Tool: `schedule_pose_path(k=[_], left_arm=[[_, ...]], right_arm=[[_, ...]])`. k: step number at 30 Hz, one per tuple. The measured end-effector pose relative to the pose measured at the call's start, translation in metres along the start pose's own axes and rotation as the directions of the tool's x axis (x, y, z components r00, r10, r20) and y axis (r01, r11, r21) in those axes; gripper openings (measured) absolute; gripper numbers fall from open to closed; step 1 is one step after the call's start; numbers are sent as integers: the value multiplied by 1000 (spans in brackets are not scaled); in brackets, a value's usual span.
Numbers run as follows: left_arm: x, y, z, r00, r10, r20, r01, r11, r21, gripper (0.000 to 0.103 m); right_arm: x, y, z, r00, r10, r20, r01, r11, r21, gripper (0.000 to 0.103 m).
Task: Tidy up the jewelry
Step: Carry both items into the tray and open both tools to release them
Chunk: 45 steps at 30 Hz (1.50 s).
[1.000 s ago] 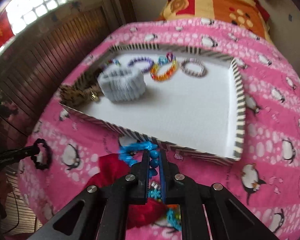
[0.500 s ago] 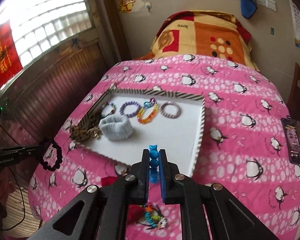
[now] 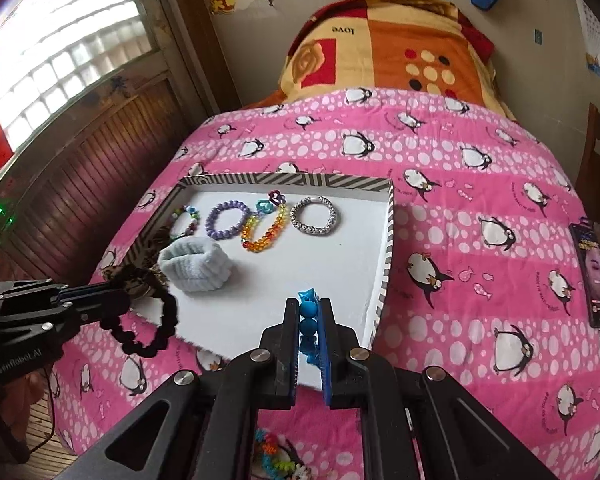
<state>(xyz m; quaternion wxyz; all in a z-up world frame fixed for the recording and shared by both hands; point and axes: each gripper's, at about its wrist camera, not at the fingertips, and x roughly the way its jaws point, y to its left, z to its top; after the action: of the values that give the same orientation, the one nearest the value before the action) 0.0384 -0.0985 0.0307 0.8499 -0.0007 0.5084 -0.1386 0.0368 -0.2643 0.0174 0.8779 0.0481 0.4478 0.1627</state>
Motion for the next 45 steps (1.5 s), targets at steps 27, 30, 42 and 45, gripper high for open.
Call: schedule_pose_path(k=[27, 30, 42, 45], left_arm=[[123, 14, 57, 986, 7, -164, -19, 997, -74, 9], [122, 13, 57, 987, 14, -160, -26, 997, -71, 22], [82, 6, 41, 993, 66, -98, -70, 997, -44, 40], [68, 6, 35, 994, 83, -65, -86, 995, -43, 40]], right_arm=[[143, -66, 105, 991, -75, -113, 77, 997, 17, 8], [137, -68, 104, 993, -60, -102, 64, 997, 37, 8], [67, -54, 72, 999, -35, -17, 36, 997, 66, 27], [49, -48, 54, 999, -33, -7, 34, 996, 78, 34]])
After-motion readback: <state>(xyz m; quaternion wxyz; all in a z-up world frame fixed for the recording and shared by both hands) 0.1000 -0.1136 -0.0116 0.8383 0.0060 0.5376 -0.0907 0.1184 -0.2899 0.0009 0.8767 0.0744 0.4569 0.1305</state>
